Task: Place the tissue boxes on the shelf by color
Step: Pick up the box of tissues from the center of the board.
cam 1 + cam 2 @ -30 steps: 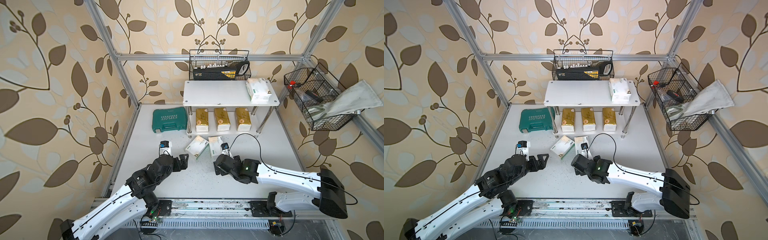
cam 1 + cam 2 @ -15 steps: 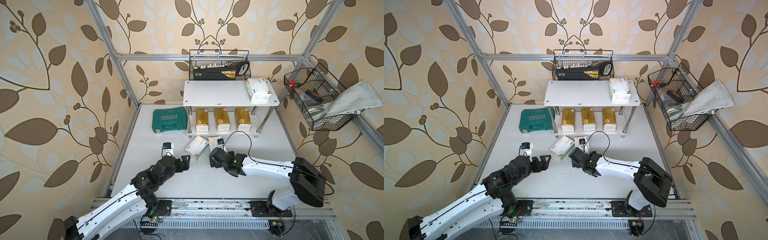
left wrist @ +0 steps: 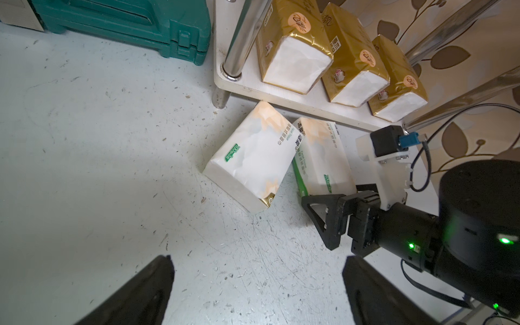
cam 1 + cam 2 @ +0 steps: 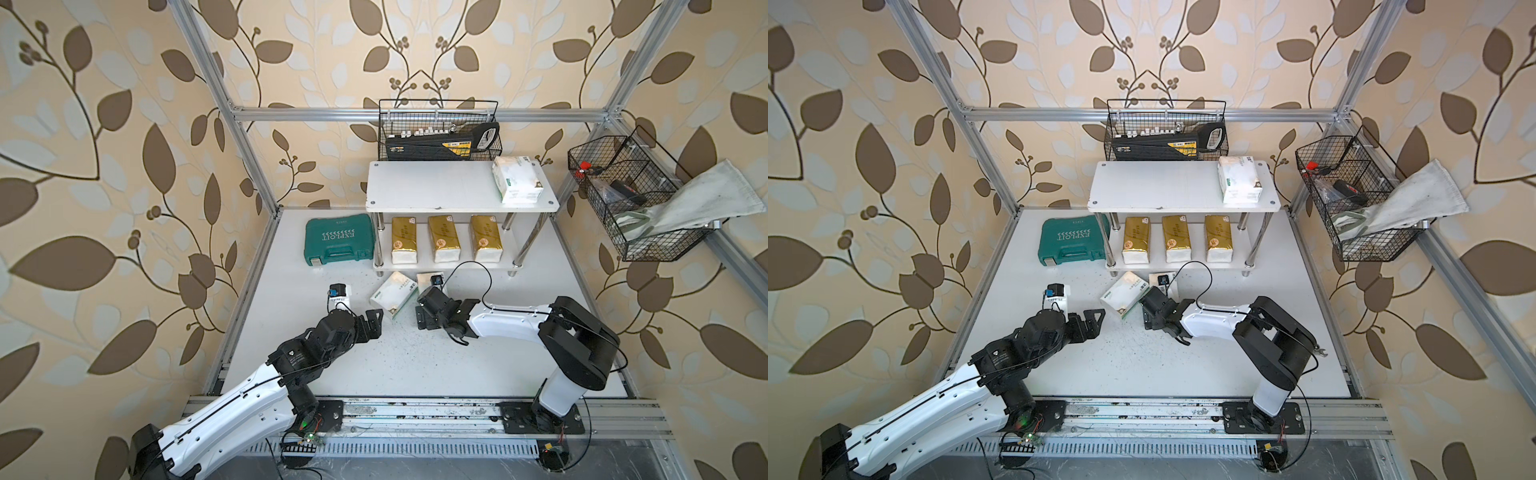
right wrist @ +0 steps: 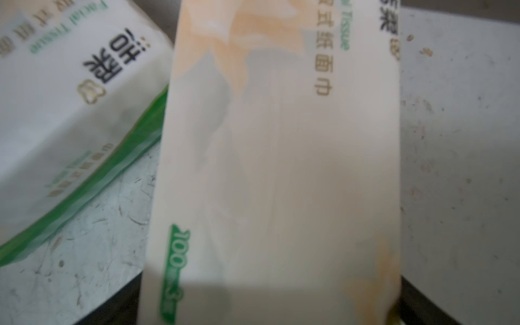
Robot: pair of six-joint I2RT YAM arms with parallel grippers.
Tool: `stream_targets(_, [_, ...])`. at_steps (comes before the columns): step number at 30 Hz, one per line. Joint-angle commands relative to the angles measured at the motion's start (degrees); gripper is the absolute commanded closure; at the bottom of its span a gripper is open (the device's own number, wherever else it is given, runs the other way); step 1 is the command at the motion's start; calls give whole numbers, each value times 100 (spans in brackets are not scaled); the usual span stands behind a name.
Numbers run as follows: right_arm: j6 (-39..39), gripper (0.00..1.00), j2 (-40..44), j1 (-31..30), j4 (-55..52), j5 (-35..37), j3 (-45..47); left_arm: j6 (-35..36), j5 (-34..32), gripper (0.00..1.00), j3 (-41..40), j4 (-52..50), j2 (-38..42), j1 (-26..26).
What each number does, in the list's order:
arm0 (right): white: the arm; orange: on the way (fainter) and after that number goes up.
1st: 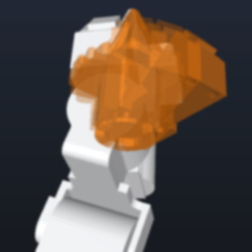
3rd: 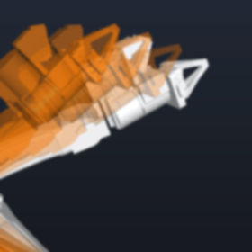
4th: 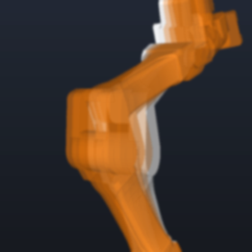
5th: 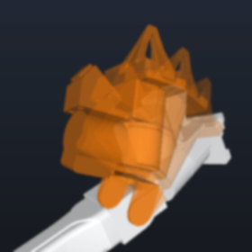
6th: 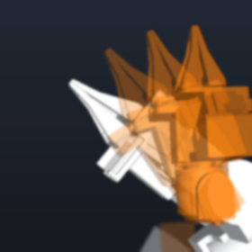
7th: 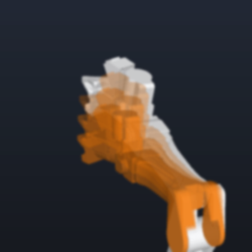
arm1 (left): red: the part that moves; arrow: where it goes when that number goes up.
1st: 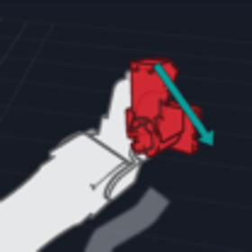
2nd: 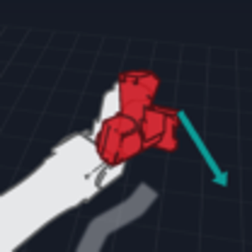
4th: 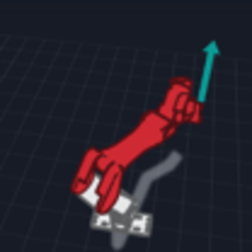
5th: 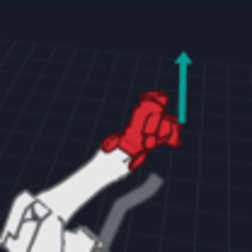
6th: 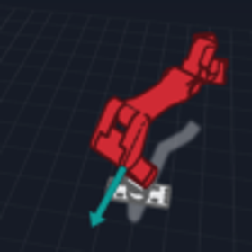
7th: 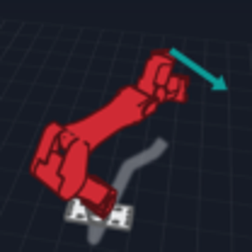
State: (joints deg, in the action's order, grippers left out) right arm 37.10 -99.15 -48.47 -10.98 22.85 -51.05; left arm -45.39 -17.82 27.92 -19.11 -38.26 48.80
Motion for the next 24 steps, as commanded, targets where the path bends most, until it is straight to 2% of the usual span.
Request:
stream_targets(1, [-106,1,-240,49,121,-140,-221,-4,85,1,99,212,-63,29])
stream_targets(8, [-195,2,-346,142,230,-279,-124,-3,60,1,70,314,-85,32])
stream_targets(18, [-225,19,36,143,256,-601,273,-99,-144,1,-221,665,215,25])
stream_targets(24, [-185,23,456,94,138,-694,493,-102,-117,1,-106,621,84,25])
